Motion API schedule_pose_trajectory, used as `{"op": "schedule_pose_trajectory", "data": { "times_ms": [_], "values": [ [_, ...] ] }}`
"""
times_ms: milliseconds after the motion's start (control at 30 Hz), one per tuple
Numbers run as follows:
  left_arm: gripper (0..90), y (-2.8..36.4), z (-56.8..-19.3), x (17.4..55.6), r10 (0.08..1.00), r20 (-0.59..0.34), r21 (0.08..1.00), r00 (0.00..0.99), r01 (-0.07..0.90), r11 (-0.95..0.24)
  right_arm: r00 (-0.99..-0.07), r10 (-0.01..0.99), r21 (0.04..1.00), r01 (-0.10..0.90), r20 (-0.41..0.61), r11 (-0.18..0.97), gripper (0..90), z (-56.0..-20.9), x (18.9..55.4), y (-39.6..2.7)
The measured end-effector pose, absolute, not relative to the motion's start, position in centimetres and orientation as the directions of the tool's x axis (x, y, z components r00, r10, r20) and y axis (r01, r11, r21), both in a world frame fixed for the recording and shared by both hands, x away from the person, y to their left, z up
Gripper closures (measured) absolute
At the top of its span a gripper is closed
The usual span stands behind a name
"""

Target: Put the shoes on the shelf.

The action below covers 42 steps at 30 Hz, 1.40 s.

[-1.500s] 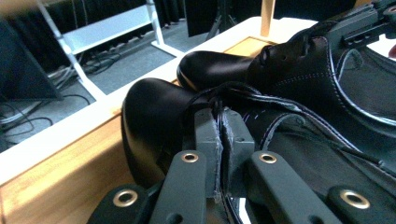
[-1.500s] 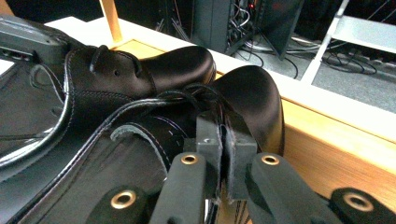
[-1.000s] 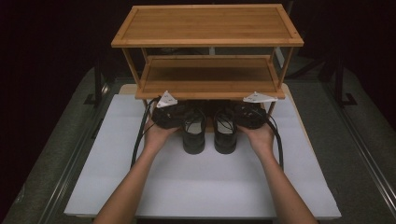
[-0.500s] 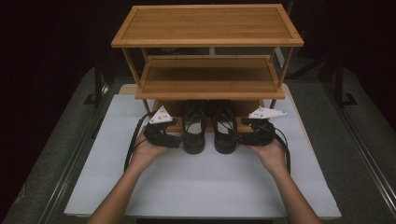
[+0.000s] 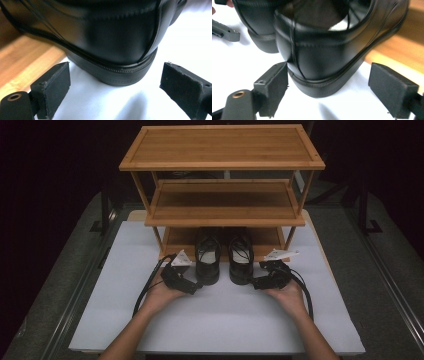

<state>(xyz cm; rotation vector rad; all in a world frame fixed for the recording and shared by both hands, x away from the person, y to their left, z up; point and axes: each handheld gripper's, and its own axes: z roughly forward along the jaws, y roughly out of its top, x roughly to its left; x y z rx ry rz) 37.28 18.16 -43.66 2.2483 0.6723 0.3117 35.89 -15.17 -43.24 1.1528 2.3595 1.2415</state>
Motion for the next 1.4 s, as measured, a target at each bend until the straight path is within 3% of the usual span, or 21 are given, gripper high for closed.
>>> {"op": "schedule_pose_trajectory", "data": {
  "times_ms": [667, 833, 967, 1300, 1400],
  "values": [
    [10.1, 16.8, -44.8, 37.7, 0.556, 0.056, 0.729, 0.829, 0.346, -0.590, -0.675, 0.725, 0.735, 0.560, 0.136, 0.383, 10.5, -45.8, 36.7, -13.0],
    [10.5, 16.7, -44.8, 37.6, 0.561, 0.054, 0.728, 0.826, 0.352, -0.588, -0.663, 0.736, 0.734, 0.566, 0.135, 0.375, 11.6, -45.7, 36.5, -12.6],
    [13.7, 16.4, -44.5, 37.3, 0.566, 0.025, 0.731, 0.824, 0.371, -0.572, -0.685, 0.714, 0.741, 0.553, 0.143, 0.382, 17.8, -45.5, 35.9, -11.9],
    [15.8, 16.1, -44.1, 37.0, 0.577, 0.042, 0.722, 0.816, 0.375, -0.582, -0.672, 0.732, 0.737, 0.549, 0.110, 0.394, 18.6, -45.3, 35.5, -11.2],
    [16.3, 16.4, -43.4, 37.2, 0.586, -0.002, 0.761, 0.810, 0.382, -0.525, -0.672, 0.729, 0.750, 0.549, 0.132, 0.370, 19.0, -44.6, 35.6, -11.5]
  ]
}}
